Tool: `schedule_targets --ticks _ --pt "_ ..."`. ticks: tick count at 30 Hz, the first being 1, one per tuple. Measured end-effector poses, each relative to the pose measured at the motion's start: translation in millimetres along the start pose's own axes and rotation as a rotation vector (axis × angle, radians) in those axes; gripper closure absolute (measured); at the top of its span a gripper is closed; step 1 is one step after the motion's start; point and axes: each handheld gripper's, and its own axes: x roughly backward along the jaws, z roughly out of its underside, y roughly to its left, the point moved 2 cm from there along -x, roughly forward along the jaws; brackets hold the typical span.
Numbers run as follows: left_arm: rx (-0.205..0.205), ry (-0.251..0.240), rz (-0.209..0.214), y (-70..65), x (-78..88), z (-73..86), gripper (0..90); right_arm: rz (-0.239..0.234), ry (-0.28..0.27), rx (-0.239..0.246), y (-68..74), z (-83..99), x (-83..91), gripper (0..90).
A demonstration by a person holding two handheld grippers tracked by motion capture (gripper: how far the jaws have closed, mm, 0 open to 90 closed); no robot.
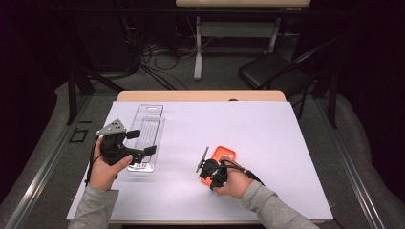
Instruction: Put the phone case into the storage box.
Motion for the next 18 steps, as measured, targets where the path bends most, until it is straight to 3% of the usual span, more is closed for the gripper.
schedule_targets --ticks 9,18 --pt "0.004 -0.003 -0.002 0.6 1.0 0.0 4.6 0.013 0.005 0.000 0.0 -0.2 -2.6 87.9" --pt "0.005 0.001 -0.002 1.5 -0.4 0.9 4.6 0.017 0.005 0.006 0.5 -0.4 -2.9 88.6"
